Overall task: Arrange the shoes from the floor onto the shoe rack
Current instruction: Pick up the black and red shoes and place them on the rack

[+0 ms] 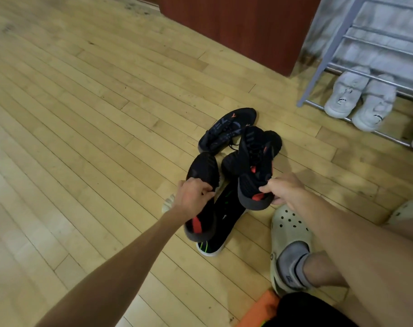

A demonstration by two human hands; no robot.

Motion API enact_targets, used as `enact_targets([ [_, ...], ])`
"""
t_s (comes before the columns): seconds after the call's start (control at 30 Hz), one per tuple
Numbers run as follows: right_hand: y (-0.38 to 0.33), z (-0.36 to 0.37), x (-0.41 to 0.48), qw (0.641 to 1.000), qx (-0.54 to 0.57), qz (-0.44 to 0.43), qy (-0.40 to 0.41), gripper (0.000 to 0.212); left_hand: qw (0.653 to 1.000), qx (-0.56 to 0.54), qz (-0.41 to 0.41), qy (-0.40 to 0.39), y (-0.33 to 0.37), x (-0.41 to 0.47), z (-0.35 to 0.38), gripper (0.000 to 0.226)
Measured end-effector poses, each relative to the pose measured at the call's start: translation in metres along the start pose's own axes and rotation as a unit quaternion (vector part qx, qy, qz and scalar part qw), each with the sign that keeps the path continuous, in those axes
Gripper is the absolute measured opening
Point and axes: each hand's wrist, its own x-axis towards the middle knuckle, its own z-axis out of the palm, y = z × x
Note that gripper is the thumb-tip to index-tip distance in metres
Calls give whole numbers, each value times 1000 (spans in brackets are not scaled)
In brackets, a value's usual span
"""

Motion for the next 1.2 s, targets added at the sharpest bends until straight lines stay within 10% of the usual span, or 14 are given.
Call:
enact_targets([
  [0.17, 13, -1, -3, 999, -54, 3, -3, 37, 977, -104, -187, -13, -25, -14, 31, 34],
  [0.4, 17, 6, -8, 999, -32, 13, -24, 37, 826, -390, -380, -148, -25, -44, 37, 44],
  [0.9, -13, -28, -10, 992, -99, -1, -80, 46, 872, -376, -306, -62, 48, -12, -4, 20],
  [1.2, -50, -152, -50, 998, -19, -55, 26, 38, 921, -357, -142, -68, 140, 54, -67, 17],
])
